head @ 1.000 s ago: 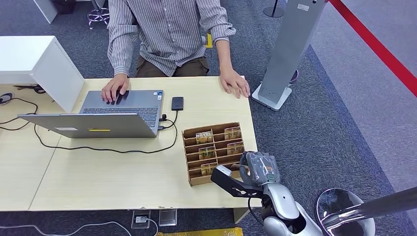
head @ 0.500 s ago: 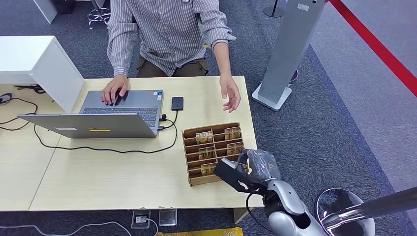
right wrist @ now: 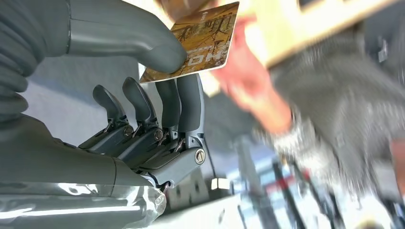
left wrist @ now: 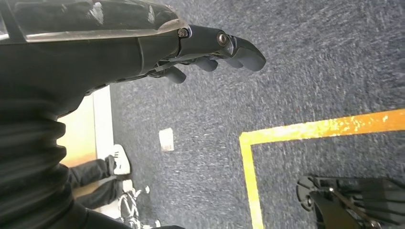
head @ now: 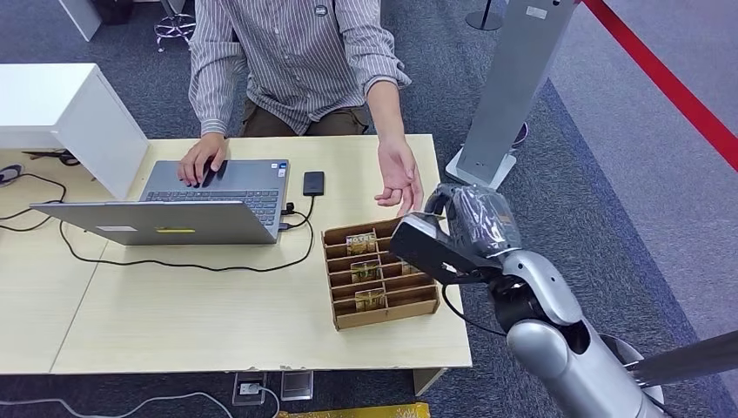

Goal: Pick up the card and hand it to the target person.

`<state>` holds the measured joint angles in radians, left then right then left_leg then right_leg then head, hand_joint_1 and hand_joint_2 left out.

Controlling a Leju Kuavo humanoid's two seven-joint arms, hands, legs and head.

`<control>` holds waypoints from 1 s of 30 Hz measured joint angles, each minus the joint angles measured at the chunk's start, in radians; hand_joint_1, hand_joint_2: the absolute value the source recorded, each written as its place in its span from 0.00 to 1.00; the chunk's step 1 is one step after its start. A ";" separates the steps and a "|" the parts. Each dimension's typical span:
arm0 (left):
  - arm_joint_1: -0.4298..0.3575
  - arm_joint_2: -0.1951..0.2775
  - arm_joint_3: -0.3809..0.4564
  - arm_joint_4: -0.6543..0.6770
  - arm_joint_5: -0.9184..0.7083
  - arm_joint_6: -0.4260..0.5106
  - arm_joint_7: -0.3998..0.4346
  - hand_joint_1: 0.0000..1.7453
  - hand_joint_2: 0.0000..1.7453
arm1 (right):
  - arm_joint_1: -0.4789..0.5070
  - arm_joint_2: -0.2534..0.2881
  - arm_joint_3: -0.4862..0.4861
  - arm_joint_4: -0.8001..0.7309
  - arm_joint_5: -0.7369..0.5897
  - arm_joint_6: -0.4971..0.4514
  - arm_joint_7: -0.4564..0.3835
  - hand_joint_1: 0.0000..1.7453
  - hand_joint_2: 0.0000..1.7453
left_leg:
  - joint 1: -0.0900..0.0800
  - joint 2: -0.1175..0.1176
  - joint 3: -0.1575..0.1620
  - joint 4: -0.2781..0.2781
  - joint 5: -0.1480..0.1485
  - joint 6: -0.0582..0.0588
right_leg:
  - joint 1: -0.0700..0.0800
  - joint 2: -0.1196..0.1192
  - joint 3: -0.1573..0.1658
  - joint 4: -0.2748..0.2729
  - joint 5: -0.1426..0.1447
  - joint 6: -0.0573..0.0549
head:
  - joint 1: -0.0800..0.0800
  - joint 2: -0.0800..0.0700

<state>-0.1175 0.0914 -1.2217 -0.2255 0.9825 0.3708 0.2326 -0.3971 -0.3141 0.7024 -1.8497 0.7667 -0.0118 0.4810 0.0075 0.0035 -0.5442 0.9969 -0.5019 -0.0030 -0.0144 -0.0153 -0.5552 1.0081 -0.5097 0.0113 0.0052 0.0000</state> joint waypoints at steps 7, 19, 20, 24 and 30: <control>-0.001 -0.009 0.000 0.000 -0.001 -0.005 -0.020 0.00 1.00 | -0.018 0.036 0.012 0.074 0.162 -0.202 -0.097 0.84 1.00 | 0.000 0.000 0.000 0.000 0.000 0.000 | 0.000 0.000 0.000 0.000 0.000 0.000 | 0.003 0.000; -0.002 -0.010 0.000 0.000 -0.004 0.002 -0.041 0.00 1.00 | -0.017 0.070 0.041 0.187 0.062 -0.264 -0.155 0.00 1.00 | 0.000 0.000 0.000 0.000 0.000 0.000 | 0.000 0.000 0.000 0.000 0.000 0.000 | 0.001 0.000; -0.001 -0.010 0.000 0.000 -0.004 0.005 -0.037 0.00 1.00 | -0.017 0.071 0.045 0.195 0.056 -0.266 -0.156 0.00 1.00 | 0.000 0.000 0.000 0.000 0.000 0.000 | 0.000 0.000 0.000 0.000 0.000 0.000 | 0.001 0.000; -0.001 -0.010 0.000 0.000 -0.007 0.016 -0.032 0.00 0.50 | -0.017 0.076 0.058 0.216 0.034 -0.281 -0.158 0.00 1.00 | 0.000 0.000 0.000 0.000 0.000 0.000 | 0.000 0.000 0.000 0.000 0.000 0.000 | 0.002 0.000; 0.000 -0.010 0.005 0.000 0.025 0.007 -0.047 0.00 0.00 | -0.018 0.080 0.074 0.241 0.003 -0.308 -0.171 0.00 1.00 | 0.000 0.000 0.000 0.000 0.000 0.000 | 0.000 0.000 0.000 0.000 0.000 0.000 | 0.002 0.000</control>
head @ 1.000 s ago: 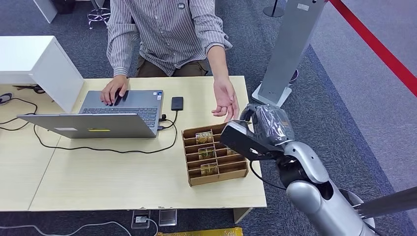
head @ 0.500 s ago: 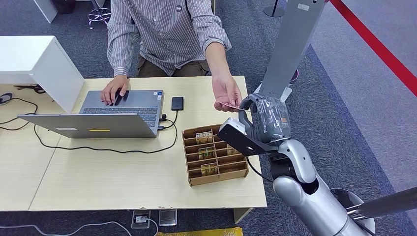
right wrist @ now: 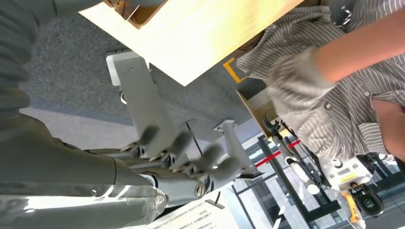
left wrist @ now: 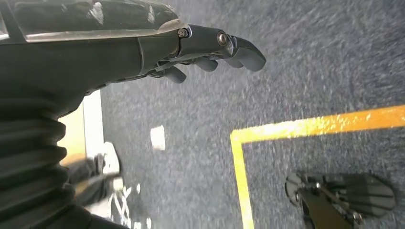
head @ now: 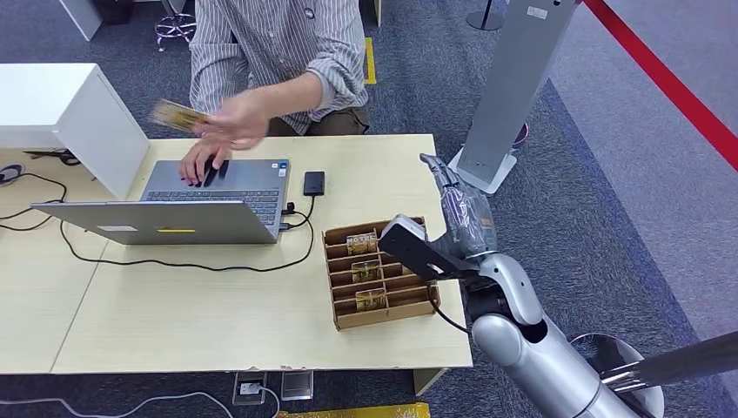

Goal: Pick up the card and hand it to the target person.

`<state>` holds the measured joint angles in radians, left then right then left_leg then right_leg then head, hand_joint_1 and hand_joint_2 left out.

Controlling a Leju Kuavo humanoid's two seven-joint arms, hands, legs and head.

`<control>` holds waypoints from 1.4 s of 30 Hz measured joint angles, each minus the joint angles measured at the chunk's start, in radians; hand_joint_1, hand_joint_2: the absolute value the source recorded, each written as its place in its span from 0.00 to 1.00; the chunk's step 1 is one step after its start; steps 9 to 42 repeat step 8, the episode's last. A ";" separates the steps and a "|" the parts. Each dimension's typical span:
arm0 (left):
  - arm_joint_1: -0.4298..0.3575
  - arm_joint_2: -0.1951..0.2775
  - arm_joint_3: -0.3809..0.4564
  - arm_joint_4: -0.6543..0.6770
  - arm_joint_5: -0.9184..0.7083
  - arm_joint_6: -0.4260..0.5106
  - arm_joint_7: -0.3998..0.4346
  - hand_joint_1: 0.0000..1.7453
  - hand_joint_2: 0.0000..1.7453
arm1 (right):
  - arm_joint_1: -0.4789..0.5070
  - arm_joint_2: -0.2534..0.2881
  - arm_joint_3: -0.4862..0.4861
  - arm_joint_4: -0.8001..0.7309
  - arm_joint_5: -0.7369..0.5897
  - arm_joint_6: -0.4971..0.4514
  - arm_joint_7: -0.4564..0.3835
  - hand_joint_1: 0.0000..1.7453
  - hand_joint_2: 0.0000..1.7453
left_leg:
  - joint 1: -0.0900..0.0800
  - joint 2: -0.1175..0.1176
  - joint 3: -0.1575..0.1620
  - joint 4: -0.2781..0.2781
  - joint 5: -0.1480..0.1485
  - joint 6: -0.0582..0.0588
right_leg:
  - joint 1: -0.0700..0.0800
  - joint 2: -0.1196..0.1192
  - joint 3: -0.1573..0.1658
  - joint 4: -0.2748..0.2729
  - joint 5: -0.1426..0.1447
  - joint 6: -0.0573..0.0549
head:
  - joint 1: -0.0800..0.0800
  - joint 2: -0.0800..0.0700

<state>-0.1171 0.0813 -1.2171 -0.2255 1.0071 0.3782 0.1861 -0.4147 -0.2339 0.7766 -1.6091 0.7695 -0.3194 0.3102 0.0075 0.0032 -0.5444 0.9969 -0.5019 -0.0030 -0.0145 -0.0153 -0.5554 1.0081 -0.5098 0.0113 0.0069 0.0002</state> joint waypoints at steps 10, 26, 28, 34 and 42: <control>0.002 -0.004 0.031 0.000 0.031 0.107 -0.149 0.00 0.00 | 0.000 0.000 0.015 0.018 -0.020 -0.025 -0.006 0.00 1.00 | 0.000 0.000 0.000 0.000 0.000 0.000 | 0.000 0.000 0.000 0.000 0.000 0.000 | 0.000 0.000; 0.002 -0.004 0.031 0.000 0.031 0.107 -0.149 0.00 0.00 | 0.000 0.000 0.015 0.018 -0.020 -0.025 -0.006 0.00 1.00 | 0.000 0.000 0.000 0.000 0.000 0.000 | 0.000 0.000 0.000 0.000 0.000 0.000 | 0.000 0.000; 0.002 -0.004 0.031 0.000 0.031 0.107 -0.149 0.00 0.00 | 0.000 0.000 0.015 0.018 -0.020 -0.025 -0.006 0.00 1.00 | 0.000 0.000 0.000 0.000 0.000 0.000 | 0.000 0.000 0.000 0.000 0.000 0.000 | 0.000 0.000; 0.002 -0.004 0.031 0.000 0.031 0.107 -0.149 0.00 0.00 | 0.000 0.000 0.015 0.018 -0.020 -0.025 -0.006 0.00 1.00 | 0.000 0.000 0.000 0.000 0.000 0.000 | 0.000 0.000 0.000 0.000 0.000 0.000 | 0.000 0.000; 0.002 -0.004 0.031 0.000 0.031 0.107 -0.149 0.00 0.00 | 0.000 0.000 0.015 0.018 -0.020 -0.025 -0.006 0.00 1.00 | 0.000 0.000 0.000 0.000 0.000 0.000 | 0.000 0.000 0.000 0.000 0.000 0.000 | 0.000 0.000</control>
